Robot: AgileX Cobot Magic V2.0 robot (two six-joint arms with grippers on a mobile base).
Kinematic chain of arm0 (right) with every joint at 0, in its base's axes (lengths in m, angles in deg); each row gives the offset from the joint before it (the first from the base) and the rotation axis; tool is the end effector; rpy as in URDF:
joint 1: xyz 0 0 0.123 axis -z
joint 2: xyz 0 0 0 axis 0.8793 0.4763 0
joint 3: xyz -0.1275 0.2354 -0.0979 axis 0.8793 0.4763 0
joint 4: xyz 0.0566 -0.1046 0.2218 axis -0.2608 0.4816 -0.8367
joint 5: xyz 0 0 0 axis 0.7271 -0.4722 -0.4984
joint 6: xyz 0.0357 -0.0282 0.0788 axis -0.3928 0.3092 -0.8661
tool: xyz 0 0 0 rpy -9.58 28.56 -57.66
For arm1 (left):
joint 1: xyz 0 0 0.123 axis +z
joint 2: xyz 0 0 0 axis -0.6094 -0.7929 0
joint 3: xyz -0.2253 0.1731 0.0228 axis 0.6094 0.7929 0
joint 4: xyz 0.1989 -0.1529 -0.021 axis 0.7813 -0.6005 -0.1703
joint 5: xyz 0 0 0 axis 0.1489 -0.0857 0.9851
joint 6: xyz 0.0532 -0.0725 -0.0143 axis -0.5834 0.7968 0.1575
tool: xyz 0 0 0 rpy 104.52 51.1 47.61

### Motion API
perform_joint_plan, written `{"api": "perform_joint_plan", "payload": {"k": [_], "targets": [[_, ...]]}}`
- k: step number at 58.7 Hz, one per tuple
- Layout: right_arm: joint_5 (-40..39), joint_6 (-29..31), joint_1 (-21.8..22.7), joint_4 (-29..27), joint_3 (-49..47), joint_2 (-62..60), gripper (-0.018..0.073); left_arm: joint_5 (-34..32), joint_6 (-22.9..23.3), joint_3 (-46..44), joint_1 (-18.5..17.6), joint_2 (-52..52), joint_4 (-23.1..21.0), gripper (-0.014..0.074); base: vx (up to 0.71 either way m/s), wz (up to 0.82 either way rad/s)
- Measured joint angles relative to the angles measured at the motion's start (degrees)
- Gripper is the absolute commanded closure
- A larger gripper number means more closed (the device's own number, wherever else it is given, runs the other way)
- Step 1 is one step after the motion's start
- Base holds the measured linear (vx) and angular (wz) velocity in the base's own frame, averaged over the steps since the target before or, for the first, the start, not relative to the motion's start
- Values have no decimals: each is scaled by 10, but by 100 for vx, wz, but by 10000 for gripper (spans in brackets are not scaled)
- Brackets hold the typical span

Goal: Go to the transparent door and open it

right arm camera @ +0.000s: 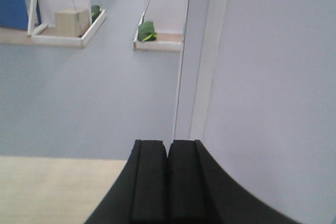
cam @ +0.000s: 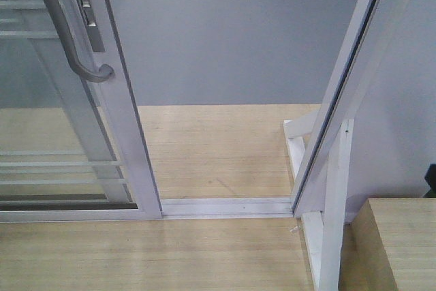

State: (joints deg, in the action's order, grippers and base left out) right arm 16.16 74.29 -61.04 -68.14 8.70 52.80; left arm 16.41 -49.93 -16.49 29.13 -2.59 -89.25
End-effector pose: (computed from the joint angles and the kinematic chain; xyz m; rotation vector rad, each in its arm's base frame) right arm 0.1019 -0.0007 0.2652 -0.0420 1.7151 -0.0457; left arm 0.0560 -0.0083 0.2043 0.1283 1.5011 -0.0990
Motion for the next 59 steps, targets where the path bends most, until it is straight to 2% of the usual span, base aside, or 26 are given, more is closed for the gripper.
{"api": "perform_joint_plan", "payload": {"k": [11, 19, 59], "targets": [[-66, -1, 28, -4, 145, -159, 569, 0, 0, 0, 0, 0, 0, 603, 0, 0], [-36, 0, 30, -4, 169, -244, 567, 2, 0, 0, 0, 0, 0, 603, 0, 0], [-15, 0, 30, -4, 169, -255, 567, 4, 0, 0, 0, 1, 1, 603, 0, 0]]}}
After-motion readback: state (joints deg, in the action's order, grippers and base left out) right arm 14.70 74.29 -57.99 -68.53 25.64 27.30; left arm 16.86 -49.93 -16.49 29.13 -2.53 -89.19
